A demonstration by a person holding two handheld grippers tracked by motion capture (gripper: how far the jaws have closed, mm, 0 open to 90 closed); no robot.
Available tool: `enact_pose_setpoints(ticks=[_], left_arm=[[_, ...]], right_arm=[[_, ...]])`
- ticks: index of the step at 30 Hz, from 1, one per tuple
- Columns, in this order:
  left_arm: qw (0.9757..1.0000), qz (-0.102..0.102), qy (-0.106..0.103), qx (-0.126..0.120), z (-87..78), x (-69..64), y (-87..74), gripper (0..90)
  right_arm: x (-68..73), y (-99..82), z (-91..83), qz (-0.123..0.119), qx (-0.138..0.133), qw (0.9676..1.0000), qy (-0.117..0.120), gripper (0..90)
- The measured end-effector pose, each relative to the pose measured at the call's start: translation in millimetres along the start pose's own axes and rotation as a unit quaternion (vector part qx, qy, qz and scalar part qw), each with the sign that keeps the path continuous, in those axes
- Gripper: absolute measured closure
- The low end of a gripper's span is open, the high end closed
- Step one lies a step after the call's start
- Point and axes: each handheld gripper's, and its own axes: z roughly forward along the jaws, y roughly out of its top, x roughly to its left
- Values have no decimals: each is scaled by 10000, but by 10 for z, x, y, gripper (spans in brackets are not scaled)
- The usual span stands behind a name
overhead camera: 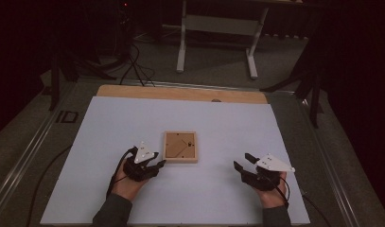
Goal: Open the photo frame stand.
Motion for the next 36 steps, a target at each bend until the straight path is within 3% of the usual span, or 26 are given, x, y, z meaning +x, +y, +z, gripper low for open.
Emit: enact_pose_setpoints(ticks=[8, 12, 21, 29, 36], left_arm=[[10000, 16, -69, -43, 26, 15, -2, 568], [9999, -33, -127, 3, 66, 15, 2, 577], [10000, -25, -69, -1, 102, 7, 86, 576], [10000, -33, -48, 20, 144, 27, 154, 568], [10000, -47, -65, -29, 234, 6, 207, 542]], right_arm=[[122, 132, 210, -9, -97, 9993, 350, 608], [220, 225, 307, -143, -149, 9988, 437, 687], [453, 347, 654, -270, 35, 9961, 834, 882], [637, 363, 960, -423, 299, 9943, 933, 896], [702, 313, 1114, -441, 481, 9936, 923, 896]])
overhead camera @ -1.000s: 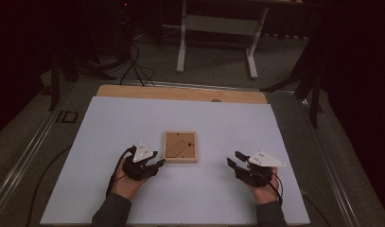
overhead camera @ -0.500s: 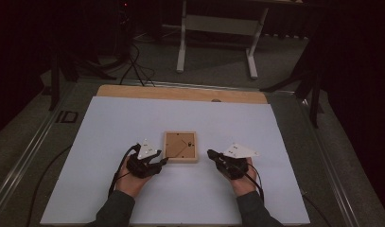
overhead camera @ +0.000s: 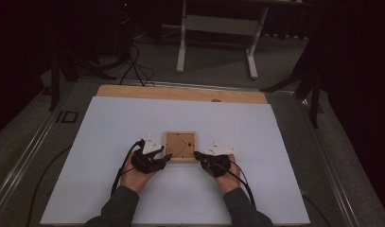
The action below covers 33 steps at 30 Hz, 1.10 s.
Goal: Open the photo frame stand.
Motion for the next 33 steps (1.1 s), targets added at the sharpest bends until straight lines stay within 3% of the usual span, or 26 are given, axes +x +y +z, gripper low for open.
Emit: enact_pose_setpoints(ticks=[7, 20, 33], left_arm=[[10000, 45, 64, -6, 101, -28, 42, 513], [9995, 227, 135, 179, 232, -50, 59, 499], [9992, -85, -19, 400, 347, 0, 107, 492]], right_arm=[[16, -42, 70, 42, 141, 9999, 10, 896], [27, -60, 69, 117, 80, 9999, 12, 897], [30, -75, 65, 106, 36, 9999, 11, 897]])
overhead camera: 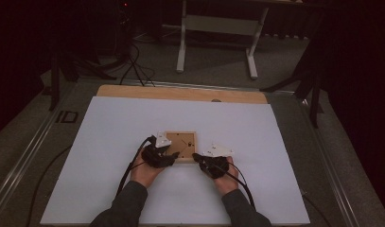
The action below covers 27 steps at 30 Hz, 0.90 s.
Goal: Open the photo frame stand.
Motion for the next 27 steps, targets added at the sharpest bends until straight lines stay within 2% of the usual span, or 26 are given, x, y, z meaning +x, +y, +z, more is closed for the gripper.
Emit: enact_pose_setpoints(ticks=[14, 15, 16, 18, 19, 20, 27], left_arm=[[9999, 90, 48, 88, 13, -11, 33, 508], [9996, 236, 131, 18, 5, -36, 31, 509], [9994, 291, 198, -58, -8, -50, 38, 509], [9992, 300, 219, -121, -19, -57, 46, 509], [9988, 308, 264, -264, -49, -70, 72, 509], [9987, 326, 273, -290, -58, -73, 89, 509], [9990, 267, 205, -306, -60, -56, 89, 499]], right_arm=[[-2, -7, -2, -2, -15, 10000, 16, 897], [0, -7, -1, -12, -20, 10000, 13, 897], [0, -7, -1, -14, -20, 10000, 14, 897], [1, -7, -2, -23, -17, 10000, 16, 897], [1, -7, -1, -31, -21, 10000, 16, 897], [0, -7, -1, -29, -22, 10000, 17, 897], [6, -7, -3, -42, -15, 10000, 10, 897]])
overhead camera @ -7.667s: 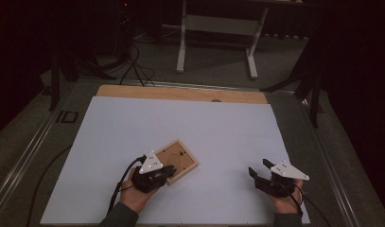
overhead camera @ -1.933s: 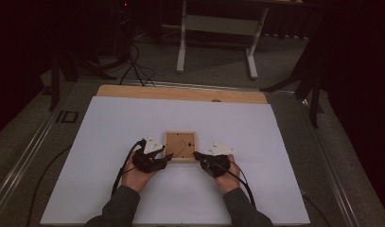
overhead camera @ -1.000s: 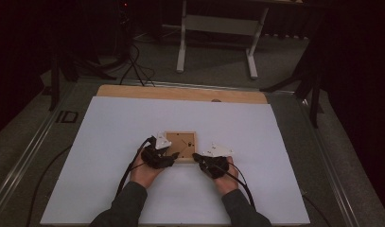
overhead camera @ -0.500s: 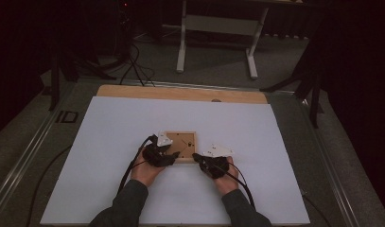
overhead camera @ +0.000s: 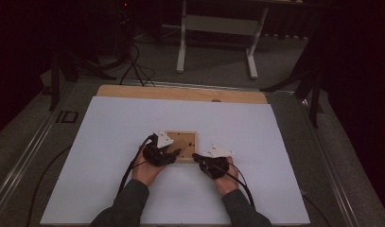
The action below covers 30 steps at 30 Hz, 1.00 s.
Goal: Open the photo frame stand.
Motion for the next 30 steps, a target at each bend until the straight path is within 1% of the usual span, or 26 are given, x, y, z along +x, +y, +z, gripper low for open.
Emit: enact_pose_setpoints(ticks=[1, 2, 3, 5, 7, 9, 11, 14, 15, 16, 17, 19, 24, 25, 26, 27, 28, 30], left_arm=[[10000, 0, 0, 0, 0, 0, 0, 497], [9999, -50, 16, -121, -27, 0, 2, 491], [9998, -67, 4, -186, -54, 3, 4, 488], [9997, -75, -8, -214, -71, 5, 6, 487], [9994, -98, -70, -336, -160, 14, -1, 493], [9992, -98, -100, -369, -192, 21, -8, 522], [9989, -133, -156, -433, -290, 46, -34, 561], [9991, -123, -171, -361, -356, 77, -58, 638], [9992, -145, -171, -345, -364, 80, -68, 652], [9994, -114, -175, -290, -376, 91, -76, 665], [9994, -114, -175, -290, -376, 91, -76, 669], [9994, -164, -219, -195, -384, 102, -107, 673], [9996, -161, -244, -32, -361, 91, -155, 652], [9996, -161, -244, -32, -361, 91, -155, 644], [9995, -188, -254, 31, -343, 85, -168, 638], [9995, -188, -254, 31, -343, 85, -168, 632], [9993, -247, -268, 89, -319, 81, -179, 628], [9991, -255, -295, 152, -299, 80, -186, 620]], right_arm=[[0, 0, 0, 0, 0, 10000, 0, 897], [0, 0, 0, 3, 0, 10000, 1, 897], [1, -1, 0, 3, -2, 10000, 1, 897], [0, -1, -1, 0, -2, 10000, 5, 897], [2, -2, -2, 6, -1, 10000, 1, 897], [4, -2, -3, 8, 1, 10000, 2, 897], [5, -3, -3, 5, -4, 10000, 0, 897], [4, -5, -4, 8, -8, 10000, 4, 897], [4, -5, -4, 6, -10, 10000, 4, 897], [4, -5, -4, 2, -11, 10000, 4, 897], [4, -6, -4, 3, -13, 10000, 5, 897], [5, -7, -4, 6, -16, 10000, 2, 897], [4, -10, -6, 4, -20, 10000, 2, 896], [4, -10, -6, 4, -20, 10000, 2, 896], [4, -11, -7, 1, -22, 10000, 4, 896], [4, -11, -7, 0, -23, 10000, 4, 896], [4, -12, -7, 3, -24, 10000, 4, 896], [4, -12, -8, 7, -22, 10000, 8, 896]])
